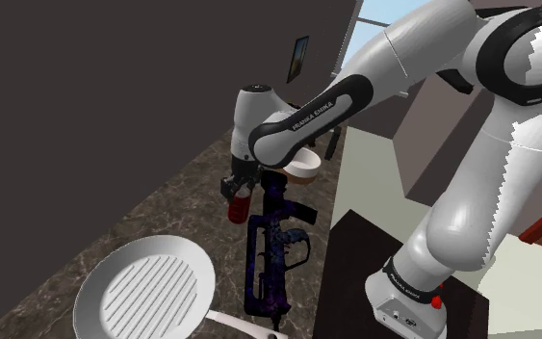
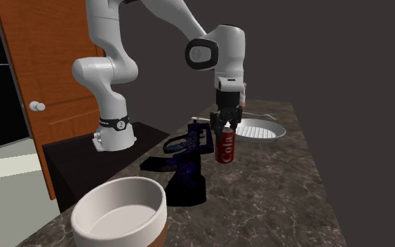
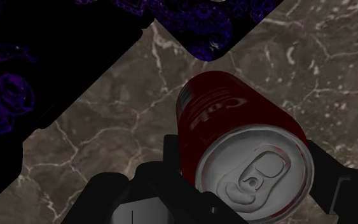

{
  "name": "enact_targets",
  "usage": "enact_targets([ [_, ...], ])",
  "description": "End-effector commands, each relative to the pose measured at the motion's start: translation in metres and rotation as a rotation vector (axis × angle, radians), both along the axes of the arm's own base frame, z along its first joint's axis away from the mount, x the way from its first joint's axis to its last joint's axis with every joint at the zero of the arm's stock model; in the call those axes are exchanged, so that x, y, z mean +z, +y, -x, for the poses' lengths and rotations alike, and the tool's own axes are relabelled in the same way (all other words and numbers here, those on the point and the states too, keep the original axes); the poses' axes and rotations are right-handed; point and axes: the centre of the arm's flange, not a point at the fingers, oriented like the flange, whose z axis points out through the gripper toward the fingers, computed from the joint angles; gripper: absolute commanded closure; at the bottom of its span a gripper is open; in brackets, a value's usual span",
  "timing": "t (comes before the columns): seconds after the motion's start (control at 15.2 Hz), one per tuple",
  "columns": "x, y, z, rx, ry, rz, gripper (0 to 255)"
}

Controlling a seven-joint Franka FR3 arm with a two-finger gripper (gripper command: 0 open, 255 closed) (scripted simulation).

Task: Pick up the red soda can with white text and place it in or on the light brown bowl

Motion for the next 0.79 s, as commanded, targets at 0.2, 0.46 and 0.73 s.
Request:
enact_targets([
  [0.2, 0.023, 0.000, 0.000, 0.000, 0.000, 0.000, 255],
  [0.46, 0.044, 0.000, 0.000, 0.000, 0.000, 0.000, 255],
  [0.73, 0.066, 0.000, 0.000, 0.000, 0.000, 0.000, 255],
])
